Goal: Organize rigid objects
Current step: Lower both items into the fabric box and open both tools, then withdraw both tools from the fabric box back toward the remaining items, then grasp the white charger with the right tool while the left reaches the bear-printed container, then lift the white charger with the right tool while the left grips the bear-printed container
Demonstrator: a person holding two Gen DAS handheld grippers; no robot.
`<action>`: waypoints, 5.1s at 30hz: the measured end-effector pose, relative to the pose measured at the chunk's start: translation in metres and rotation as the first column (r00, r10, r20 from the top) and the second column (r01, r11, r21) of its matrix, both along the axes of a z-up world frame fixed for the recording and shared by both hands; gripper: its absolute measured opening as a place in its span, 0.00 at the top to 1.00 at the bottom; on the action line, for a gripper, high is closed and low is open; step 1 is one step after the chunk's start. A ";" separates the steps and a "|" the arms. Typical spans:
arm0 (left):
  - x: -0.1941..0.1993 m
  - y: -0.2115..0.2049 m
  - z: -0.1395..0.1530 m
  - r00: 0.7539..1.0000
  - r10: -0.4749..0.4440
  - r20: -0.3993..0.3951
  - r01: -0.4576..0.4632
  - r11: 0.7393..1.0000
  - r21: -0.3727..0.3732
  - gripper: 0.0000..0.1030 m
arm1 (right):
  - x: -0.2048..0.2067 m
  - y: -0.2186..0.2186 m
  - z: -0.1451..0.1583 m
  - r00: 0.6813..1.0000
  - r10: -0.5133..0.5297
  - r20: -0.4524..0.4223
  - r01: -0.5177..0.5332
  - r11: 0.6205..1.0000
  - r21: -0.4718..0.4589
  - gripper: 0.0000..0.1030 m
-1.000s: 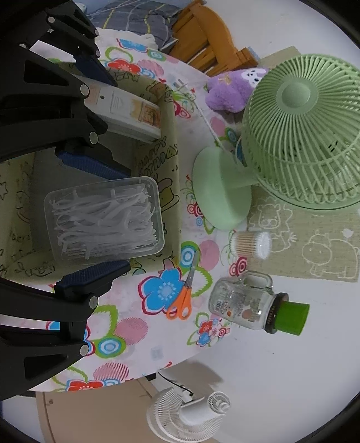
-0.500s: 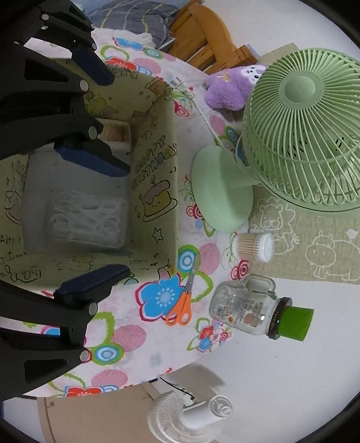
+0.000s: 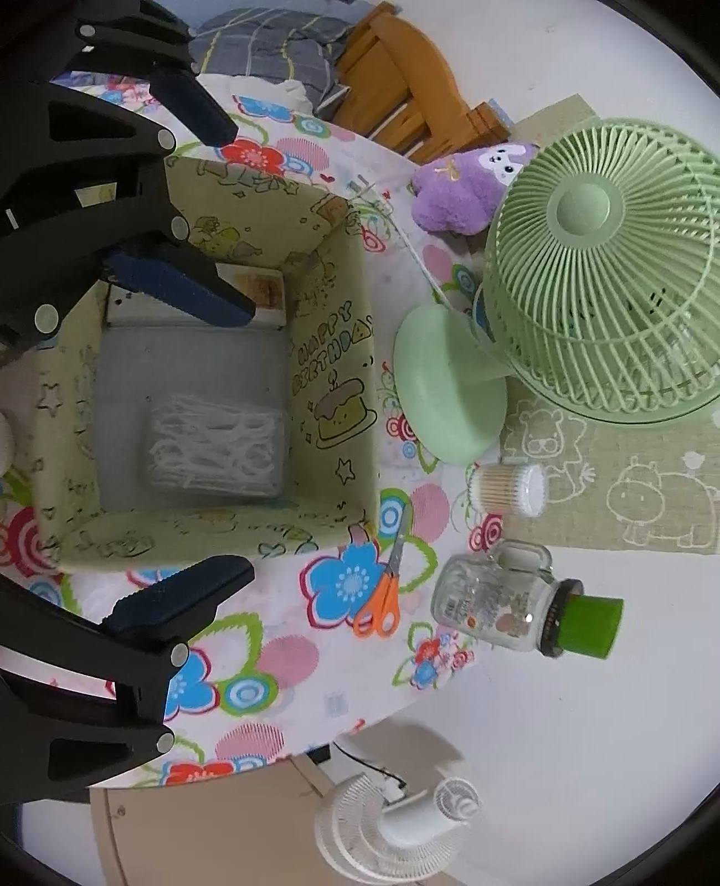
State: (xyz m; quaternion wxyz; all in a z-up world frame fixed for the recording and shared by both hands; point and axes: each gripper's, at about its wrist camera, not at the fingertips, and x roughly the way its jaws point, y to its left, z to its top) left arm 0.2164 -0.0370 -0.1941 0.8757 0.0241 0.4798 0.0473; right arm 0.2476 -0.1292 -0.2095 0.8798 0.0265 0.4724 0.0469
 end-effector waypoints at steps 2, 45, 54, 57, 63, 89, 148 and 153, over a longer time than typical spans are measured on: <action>-0.005 0.000 0.005 1.000 0.001 0.005 -0.001 1.000 0.003 0.21 | -0.005 -0.001 0.004 1.000 -0.002 0.003 0.002 1.000 0.003 0.15; -0.142 -0.016 0.053 0.986 -0.153 0.067 0.158 0.985 -0.070 0.06 | -0.155 -0.014 0.063 0.992 0.025 0.124 -0.020 0.999 -0.046 0.09; -0.160 -0.020 0.039 0.977 -0.207 0.051 0.212 0.973 -0.097 0.06 | -0.177 -0.015 0.050 0.993 0.025 0.116 -0.018 0.998 -0.053 0.09; -0.164 -0.020 0.037 0.974 -0.220 0.053 0.224 0.970 -0.092 0.06 | -0.181 -0.015 0.047 0.992 0.023 0.124 -0.018 0.999 -0.046 0.09; -0.171 -0.019 0.029 0.974 -0.221 0.055 0.225 0.970 -0.090 0.06 | -0.189 -0.014 0.040 0.990 0.037 0.133 -0.032 0.999 -0.039 0.09; -0.191 -0.011 -0.048 0.987 -0.159 -0.024 0.156 0.984 -0.089 0.06 | -0.201 -0.002 -0.041 0.993 0.094 0.068 -0.092 0.995 -0.030 0.09; -0.170 -0.041 -0.098 0.986 -0.131 -0.106 0.122 0.989 -0.085 0.18 | -0.183 -0.046 -0.105 0.994 -0.052 -0.100 0.053 0.999 0.004 0.34; -0.167 -0.044 -0.098 0.985 -0.132 -0.113 0.123 0.989 -0.081 0.18 | -0.177 -0.046 -0.106 0.994 -0.033 -0.104 0.033 0.999 0.004 0.47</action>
